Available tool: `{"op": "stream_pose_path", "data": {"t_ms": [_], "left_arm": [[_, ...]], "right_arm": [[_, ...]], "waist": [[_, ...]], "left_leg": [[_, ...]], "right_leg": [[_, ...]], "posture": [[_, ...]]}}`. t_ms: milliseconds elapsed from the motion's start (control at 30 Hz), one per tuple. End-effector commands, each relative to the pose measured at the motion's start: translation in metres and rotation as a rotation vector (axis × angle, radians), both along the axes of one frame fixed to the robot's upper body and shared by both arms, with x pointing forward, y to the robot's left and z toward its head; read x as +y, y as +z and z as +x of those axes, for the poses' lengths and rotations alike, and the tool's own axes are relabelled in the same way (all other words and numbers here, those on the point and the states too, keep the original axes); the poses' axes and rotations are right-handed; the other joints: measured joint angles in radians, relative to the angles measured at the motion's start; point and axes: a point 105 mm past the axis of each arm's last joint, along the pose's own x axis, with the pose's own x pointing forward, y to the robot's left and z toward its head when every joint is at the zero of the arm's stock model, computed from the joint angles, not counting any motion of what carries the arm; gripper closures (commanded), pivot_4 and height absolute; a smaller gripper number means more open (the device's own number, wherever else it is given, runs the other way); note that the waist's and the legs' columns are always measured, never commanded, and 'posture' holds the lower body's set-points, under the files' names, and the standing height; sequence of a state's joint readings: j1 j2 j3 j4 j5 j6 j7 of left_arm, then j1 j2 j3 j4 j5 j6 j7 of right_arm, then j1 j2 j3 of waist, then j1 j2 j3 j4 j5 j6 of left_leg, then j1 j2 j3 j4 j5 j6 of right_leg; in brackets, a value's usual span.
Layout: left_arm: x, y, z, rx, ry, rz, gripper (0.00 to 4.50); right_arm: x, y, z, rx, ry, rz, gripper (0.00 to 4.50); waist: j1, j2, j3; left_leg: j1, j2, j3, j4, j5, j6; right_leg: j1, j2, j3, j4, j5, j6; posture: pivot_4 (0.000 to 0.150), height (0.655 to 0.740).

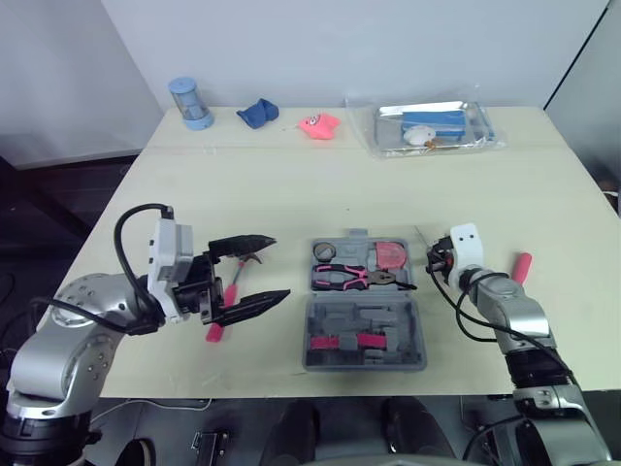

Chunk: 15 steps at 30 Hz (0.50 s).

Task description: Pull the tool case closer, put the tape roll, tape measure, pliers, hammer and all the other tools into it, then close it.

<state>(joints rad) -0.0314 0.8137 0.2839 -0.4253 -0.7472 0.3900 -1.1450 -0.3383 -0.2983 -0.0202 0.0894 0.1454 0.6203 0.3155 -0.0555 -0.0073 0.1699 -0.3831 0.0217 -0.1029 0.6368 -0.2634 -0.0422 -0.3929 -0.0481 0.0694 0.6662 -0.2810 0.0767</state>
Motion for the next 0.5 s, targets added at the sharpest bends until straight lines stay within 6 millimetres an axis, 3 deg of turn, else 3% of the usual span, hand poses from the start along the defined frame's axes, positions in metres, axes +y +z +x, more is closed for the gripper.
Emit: {"op": "stream_pose_path", "data": {"t_ms": [33, 267, 500], "left_arm": [[-0.010, 0.008, -0.010, -0.036, -0.073, 0.015, 0.00], [-0.026, 0.007, -0.023, -0.017, -0.181, 0.037, 0.00], [-0.032, 0.006, -0.030, 0.003, -0.251, 0.073, 0.00]], "right_arm": [[-0.010, 0.014, -0.018, -0.028, -0.032, -0.001, 4.49], [-0.021, 0.010, -0.078, 0.025, -0.083, -0.011, 4.49], [-0.023, 0.002, -0.118, 0.083, -0.147, 0.055, 4.49]], "waist": [[0.004, 0.000, 0.000], [0.011, 0.000, 0.000], [0.012, 0.000, 0.000]], "left_leg": [[0.000, 0.000, 0.000, 0.000, 0.000, 0.000], [0.000, 0.000, 0.000, 0.000, 0.000, 0.000], [0.000, 0.000, 0.000, 0.001, 0.000, 0.000]], "right_leg": [[0.000, 0.000, 0.000, 0.000, 0.000, 0.000], [-0.001, 0.000, 0.000, 0.001, 0.000, 0.000], [-0.001, 0.001, 0.001, 0.003, 0.000, 0.000]], "posture": [[0.150, 0.7400], [0.150, 0.7400], [0.150, 0.7400]]}}
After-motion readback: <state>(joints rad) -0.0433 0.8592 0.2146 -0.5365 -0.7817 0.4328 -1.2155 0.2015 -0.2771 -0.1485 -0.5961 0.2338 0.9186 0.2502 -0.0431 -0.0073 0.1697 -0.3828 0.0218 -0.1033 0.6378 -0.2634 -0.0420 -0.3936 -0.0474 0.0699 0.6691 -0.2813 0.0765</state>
